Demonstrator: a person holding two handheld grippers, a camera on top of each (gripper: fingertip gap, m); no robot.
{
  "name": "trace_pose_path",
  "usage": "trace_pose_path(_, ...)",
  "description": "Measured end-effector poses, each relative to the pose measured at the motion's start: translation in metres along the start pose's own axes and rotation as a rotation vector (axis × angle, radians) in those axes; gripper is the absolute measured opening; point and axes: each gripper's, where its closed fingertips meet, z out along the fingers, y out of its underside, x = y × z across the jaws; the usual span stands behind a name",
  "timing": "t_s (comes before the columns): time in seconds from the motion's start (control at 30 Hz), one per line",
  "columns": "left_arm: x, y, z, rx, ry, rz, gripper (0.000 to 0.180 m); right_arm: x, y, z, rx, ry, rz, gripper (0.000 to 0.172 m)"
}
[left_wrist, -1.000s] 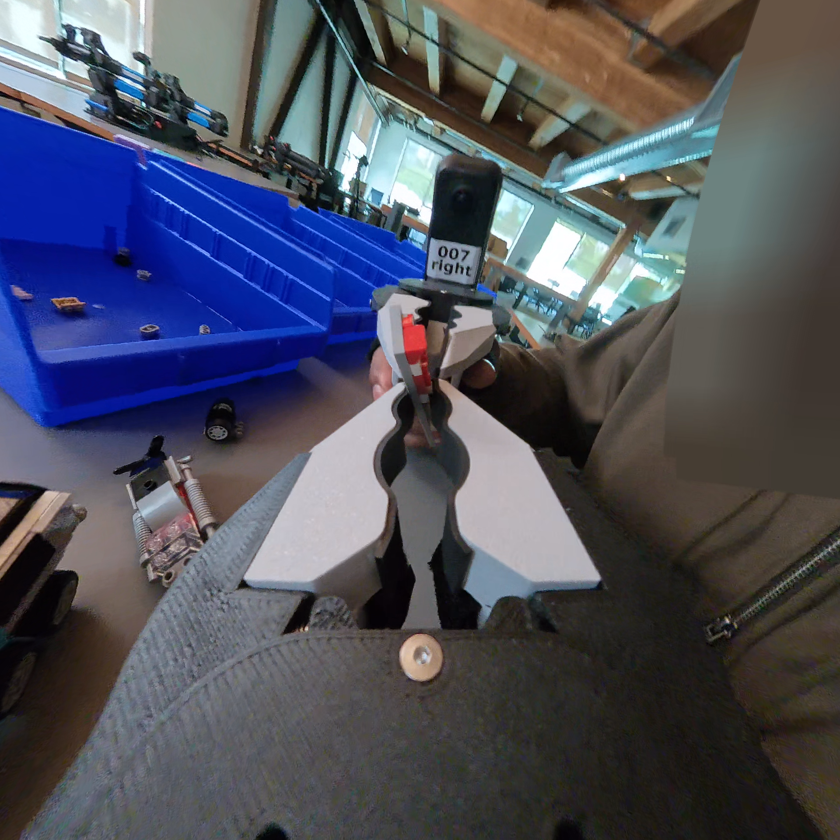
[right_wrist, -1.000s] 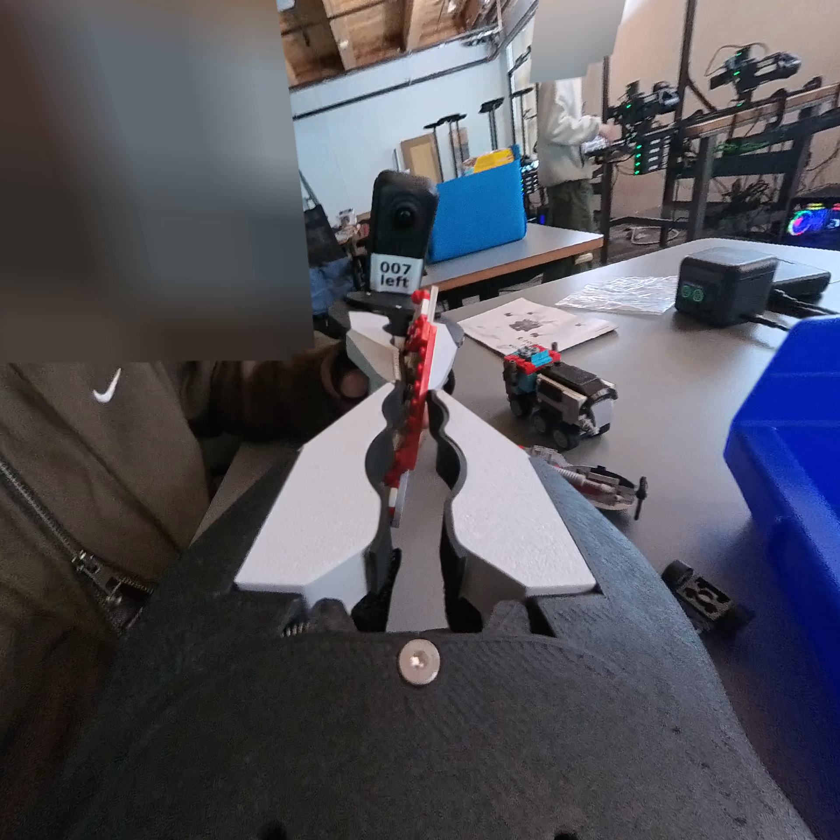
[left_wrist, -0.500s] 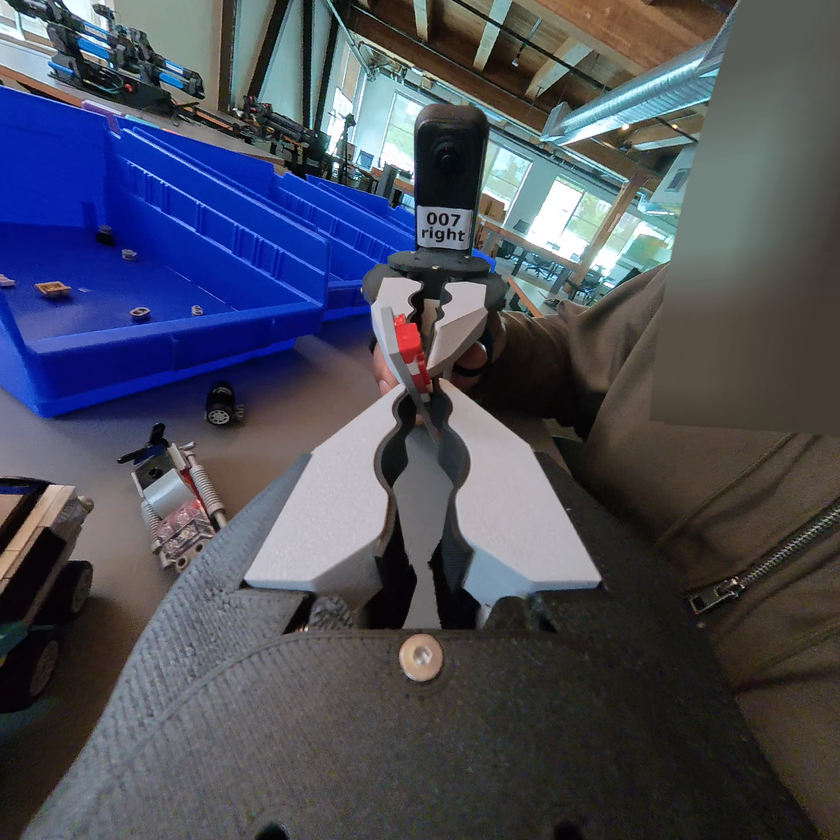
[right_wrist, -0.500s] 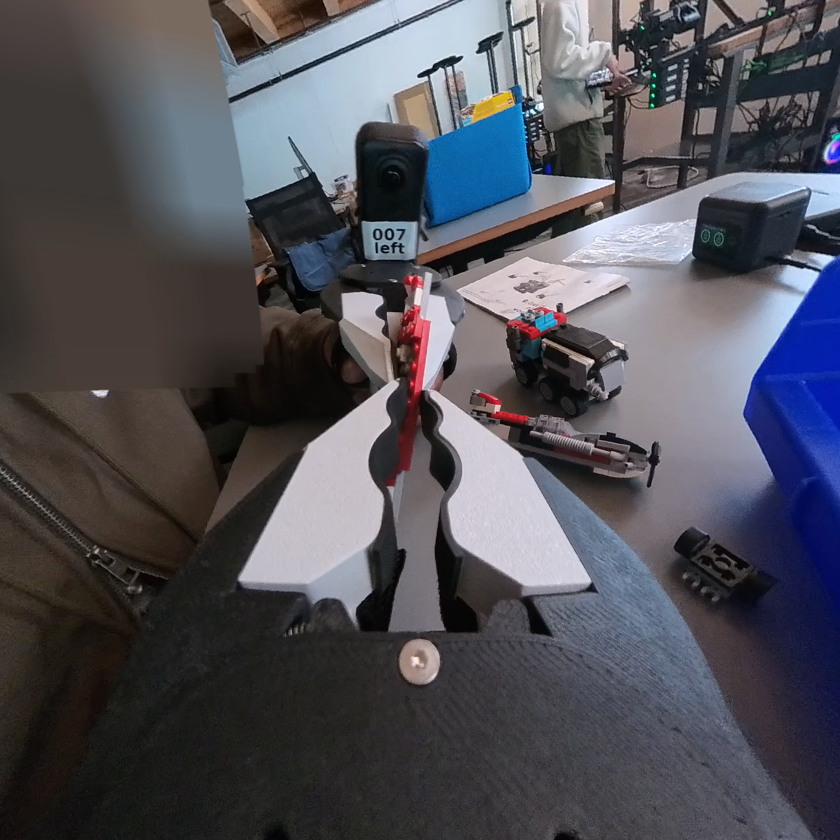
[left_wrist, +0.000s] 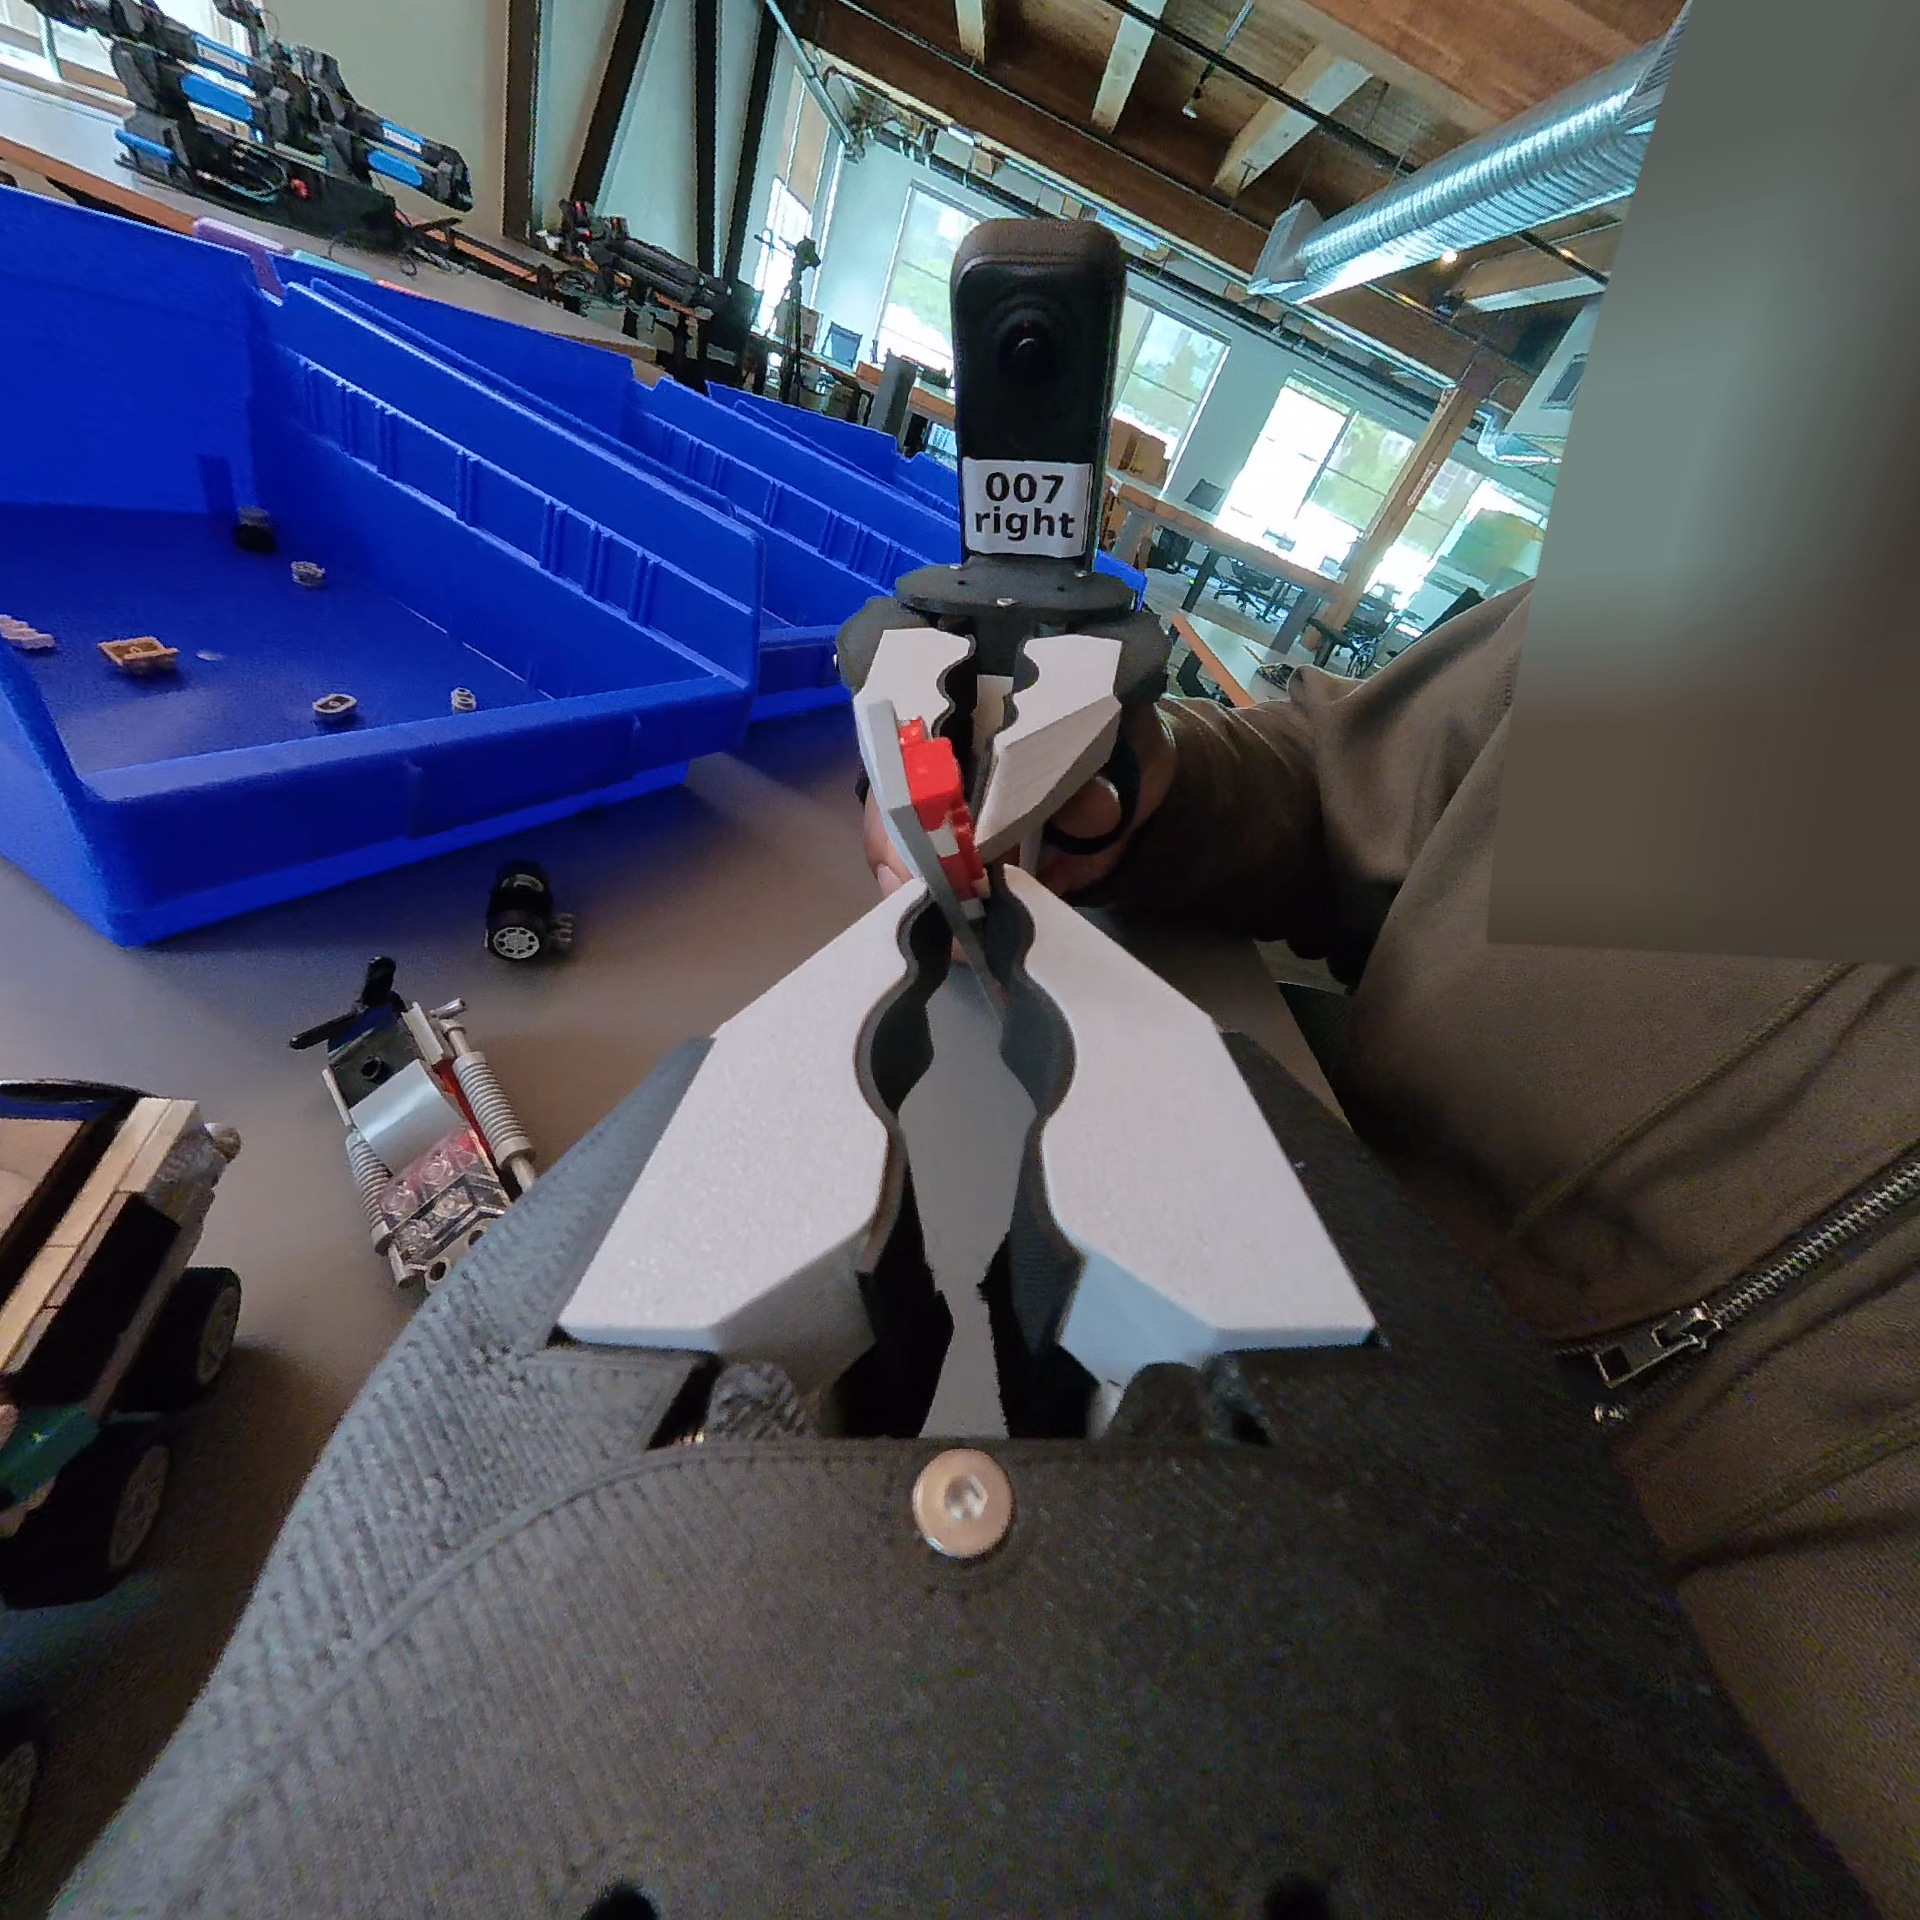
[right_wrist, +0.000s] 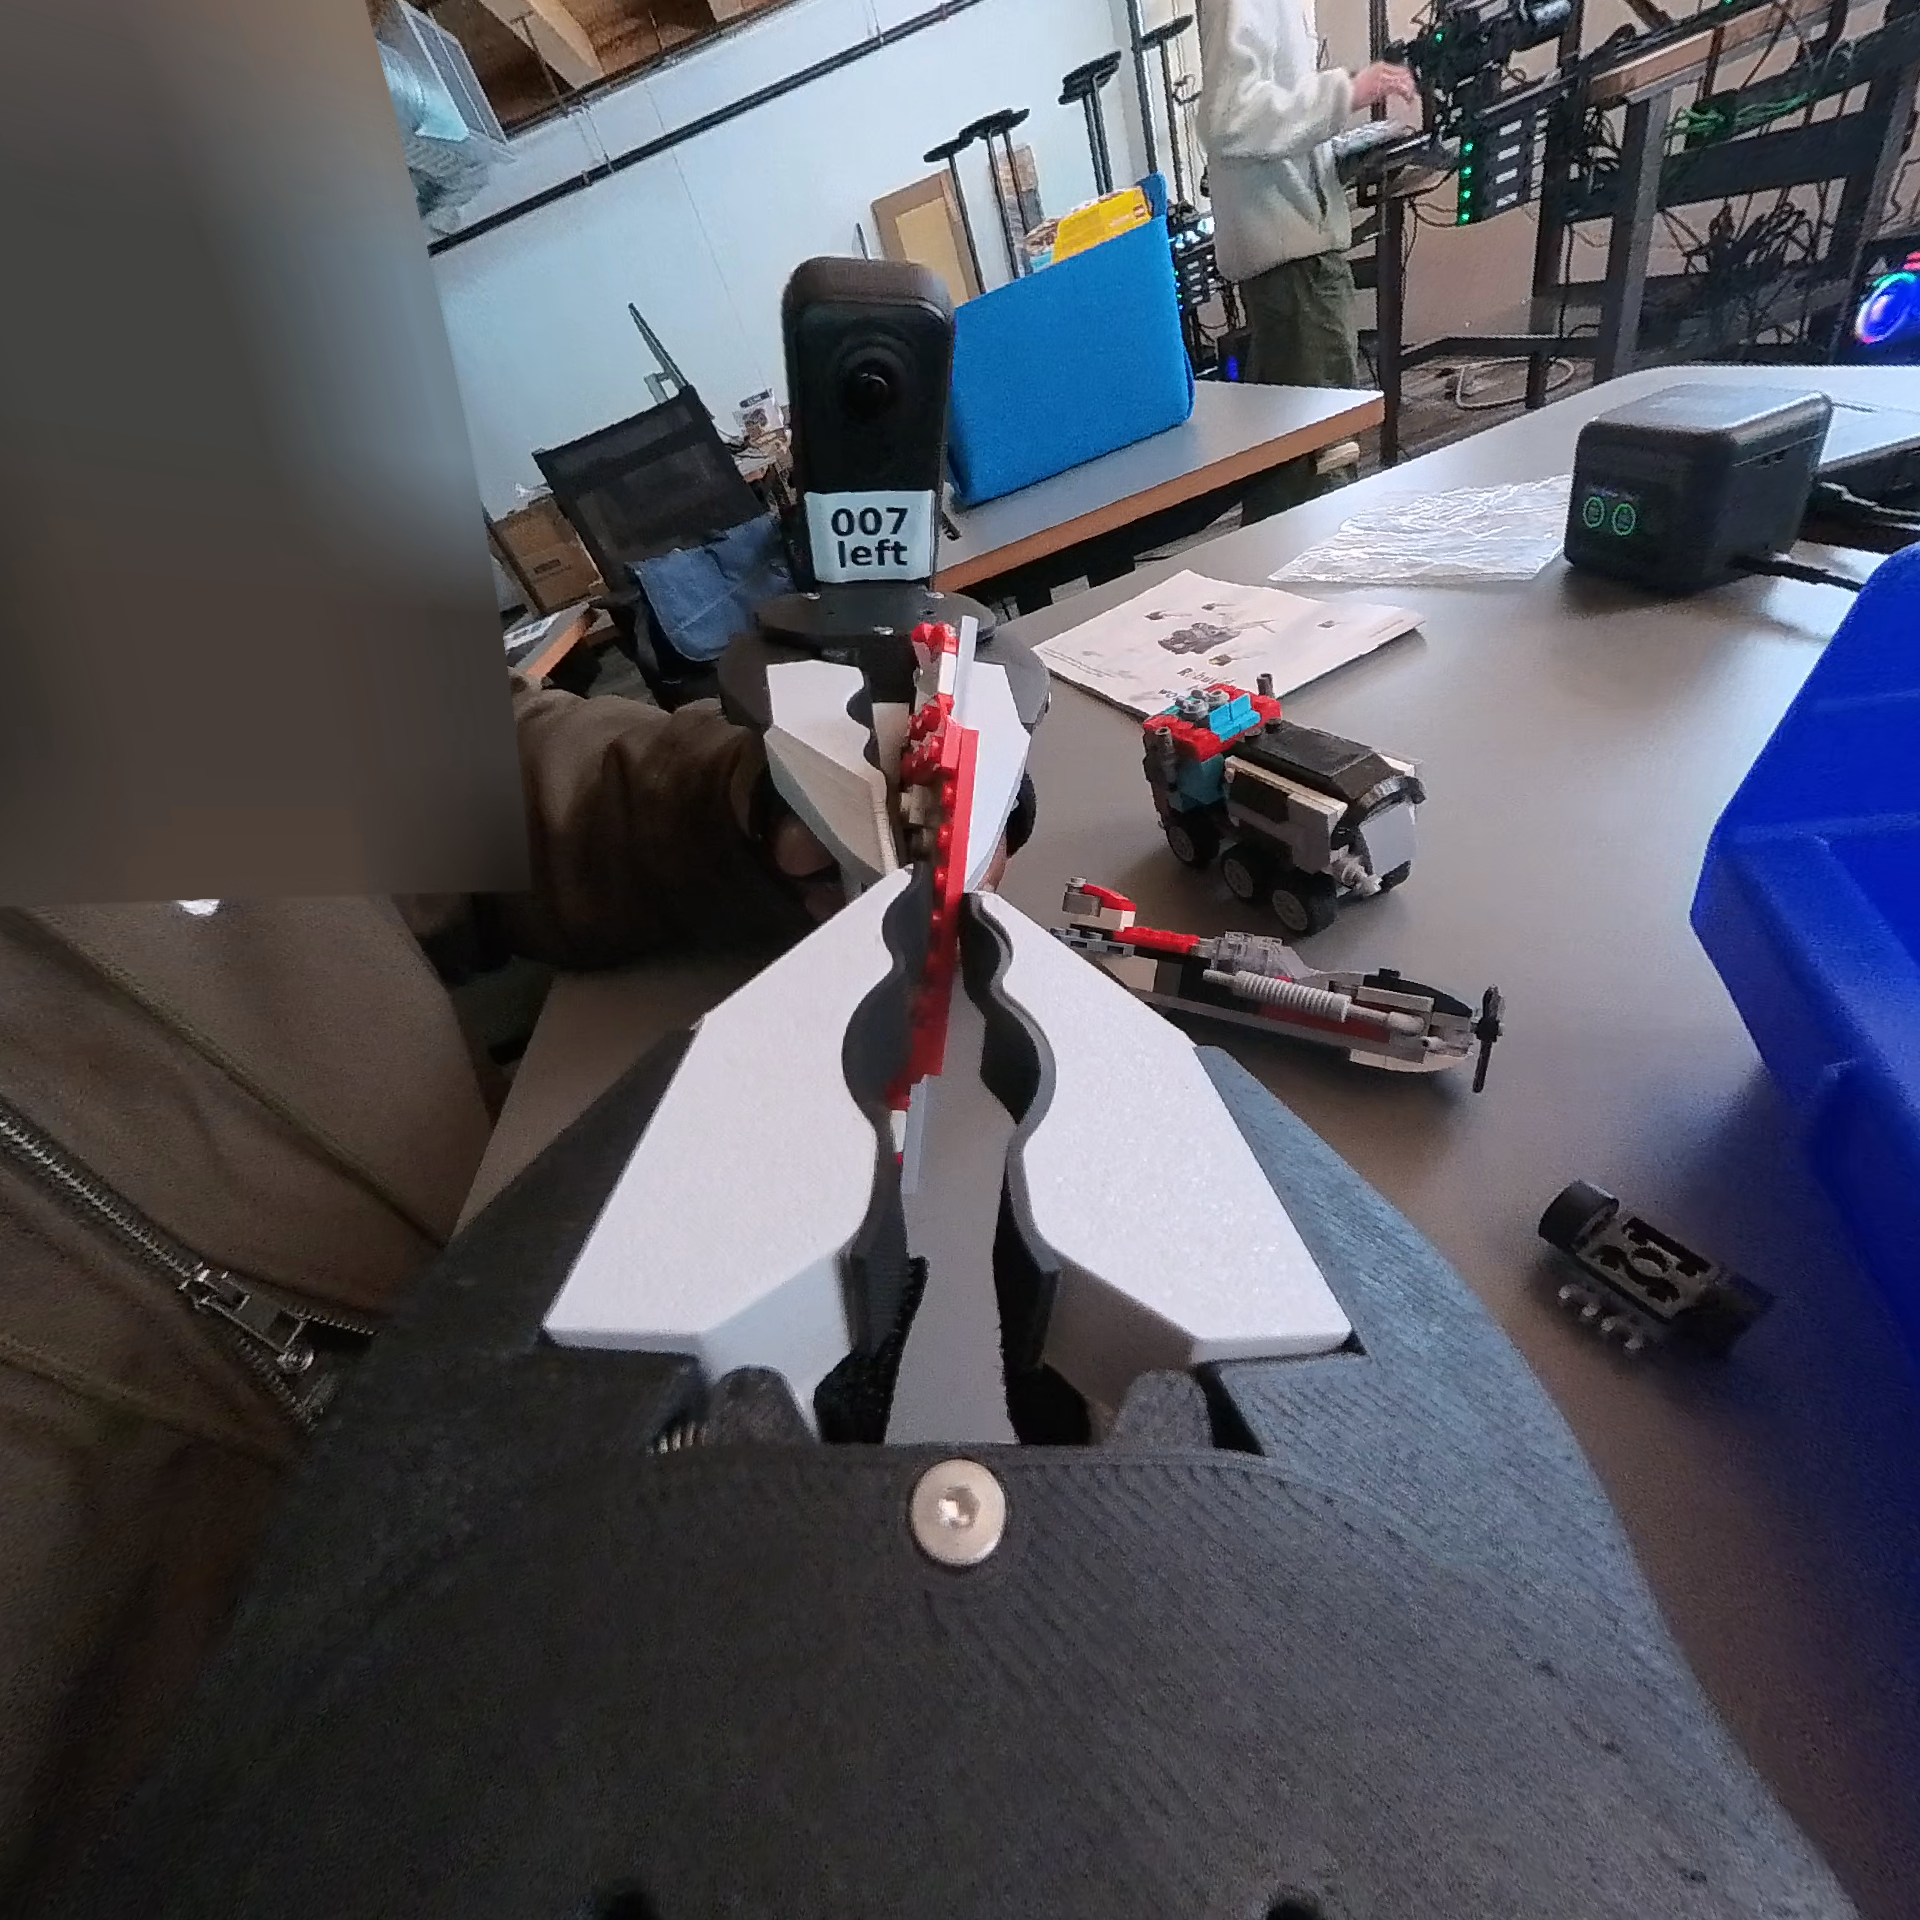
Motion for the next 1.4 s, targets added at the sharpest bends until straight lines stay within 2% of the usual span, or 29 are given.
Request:
trace_pose_path(0.23,-0.003,0.0,0.001,-0.006,-0.056,0.065,0.008,0.003,0.0,0.0,0.013,0.001,0.068,0.005)
trace_pose_path(0.47,0.011,0.004,0.005,-0.025,0.012,0.085,0.008,-0.011,-0.011,-0.006,0.071,-0.068,-0.006,0.01)
trace_pose_path(0.87,0.018,0.007,0.008,-0.035,0.033,0.122,0.008,-0.019,-0.006,-0.003,0.039,-0.103,-0.011,0.004)
trace_pose_path(0.93,0.017,0.006,0.008,-0.03,0.008,0.157,0.008,-0.017,-0.006,-0.003,0.044,-0.089,0.004,0.004)
trace_pose_path(1.03,0.034,0.006,0.012,-0.018,0.052,0.254,0.008,0.014,0.001,-0.006,0.039,0.048,0.07,0.003)
trace_pose_path(1.1,0.018,0.013,0.015,-0.071,-0.035,0.222,0.008,0.023,-0.004,-0.012,0.09,0.059,0.143,0.003)
trace_pose_path(1.4,0.008,0.004,0.009,-0.017,-0.036,0.093,0.008,0.029,-0.009,-0.017,0.077,0.138,0.066,0.003)
